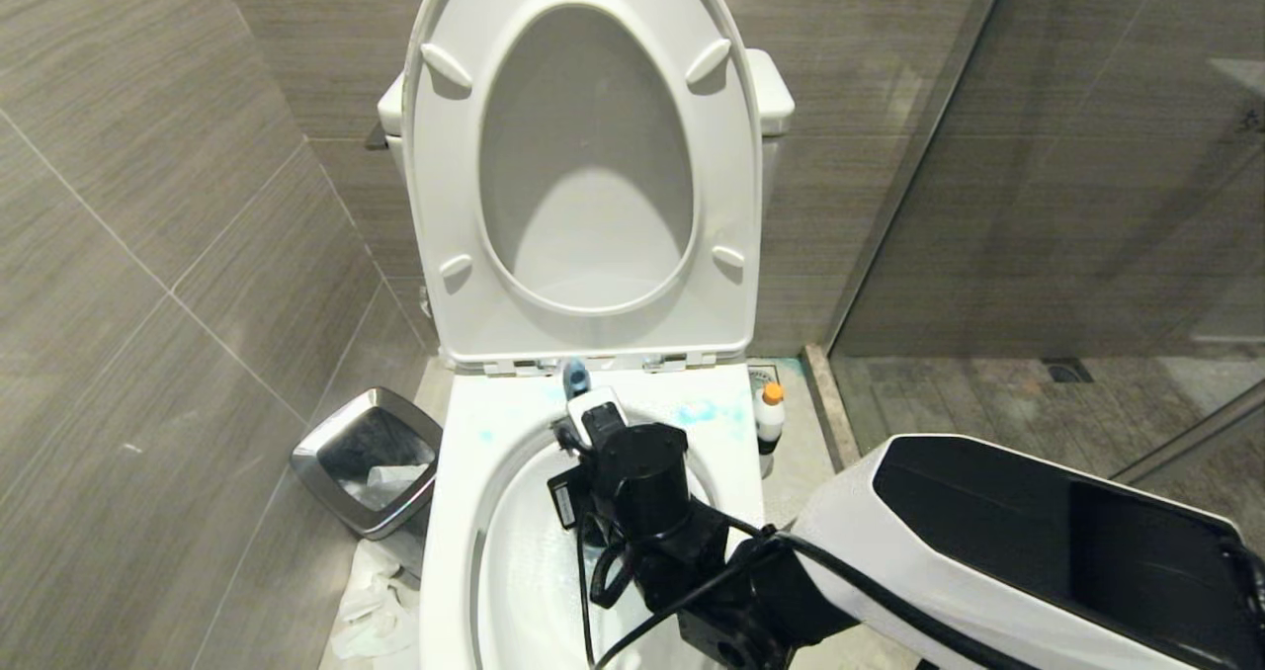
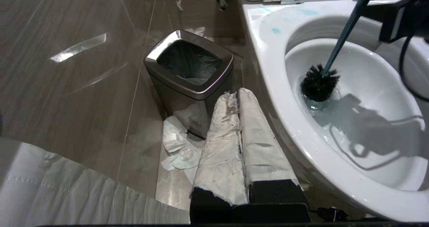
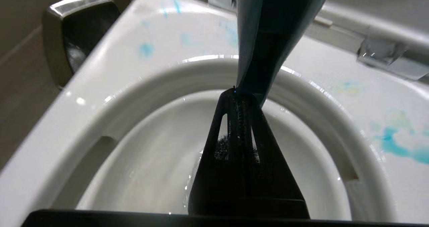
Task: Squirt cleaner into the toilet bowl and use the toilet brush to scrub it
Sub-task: Scrub the toilet bowl
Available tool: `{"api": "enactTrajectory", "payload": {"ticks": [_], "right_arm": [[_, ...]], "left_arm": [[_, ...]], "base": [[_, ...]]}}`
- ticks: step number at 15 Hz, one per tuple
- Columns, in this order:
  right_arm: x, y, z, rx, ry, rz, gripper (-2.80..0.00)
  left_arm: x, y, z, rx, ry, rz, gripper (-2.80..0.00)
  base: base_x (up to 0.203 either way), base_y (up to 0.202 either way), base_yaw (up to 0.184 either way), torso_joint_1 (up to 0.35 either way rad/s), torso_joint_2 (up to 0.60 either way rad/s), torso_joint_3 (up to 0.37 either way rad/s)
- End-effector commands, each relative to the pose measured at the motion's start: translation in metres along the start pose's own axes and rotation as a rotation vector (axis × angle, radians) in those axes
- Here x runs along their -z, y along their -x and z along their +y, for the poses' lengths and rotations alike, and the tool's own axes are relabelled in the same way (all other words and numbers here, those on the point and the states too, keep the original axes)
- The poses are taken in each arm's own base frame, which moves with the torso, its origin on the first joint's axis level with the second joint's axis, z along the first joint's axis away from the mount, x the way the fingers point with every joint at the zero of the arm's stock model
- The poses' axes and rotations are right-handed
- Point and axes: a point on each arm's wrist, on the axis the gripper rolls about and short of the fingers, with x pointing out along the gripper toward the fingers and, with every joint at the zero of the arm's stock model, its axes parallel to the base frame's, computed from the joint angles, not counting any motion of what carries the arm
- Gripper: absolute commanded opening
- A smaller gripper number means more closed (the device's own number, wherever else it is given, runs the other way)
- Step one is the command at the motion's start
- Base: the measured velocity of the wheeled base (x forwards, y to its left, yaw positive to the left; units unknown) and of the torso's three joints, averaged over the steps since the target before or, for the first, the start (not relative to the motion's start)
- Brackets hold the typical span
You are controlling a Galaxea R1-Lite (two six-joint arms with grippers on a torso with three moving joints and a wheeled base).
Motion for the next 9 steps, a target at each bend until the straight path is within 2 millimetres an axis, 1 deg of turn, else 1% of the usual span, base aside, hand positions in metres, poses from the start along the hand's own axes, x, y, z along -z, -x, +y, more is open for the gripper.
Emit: {"api": "enactTrajectory", "payload": {"ticks": [1,3,5,7,9], "right_arm": [[-0.043,0.024,-0.006,-0.008,-0.033,-0.075,-2.80],[-0.059,0.039,-0.010,-0.014,-0.043,-0.096,-2.80],[-0.070,0.052,-0.012,-0.022,-0.049,-0.109,-2.80],[-0.072,0.060,-0.012,-0.030,-0.048,-0.105,-2.80],[-0.069,0.060,-0.010,-0.033,-0.042,-0.095,-2.80]], "left_arm": [[0.000,0.000,0.000,0.000,0.000,0.002,-2.80],[0.000,0.000,0.000,0.000,0.000,0.002,-2.80],[0.000,0.000,0.000,0.000,-0.001,0.002,-2.80],[0.000,0.000,0.000,0.000,0.000,0.002,-2.80],[0.000,0.000,0.000,0.000,0.000,0.002,-2.80]], "base": [[0.000,0.000,0.000,0.000,0.00,0.000],[0.000,0.000,0.000,0.000,0.00,0.000],[0.000,0.000,0.000,0.000,0.00,0.000],[0.000,0.000,0.000,0.000,0.00,0.000],[0.000,0.000,0.000,0.000,0.00,0.000]]}}
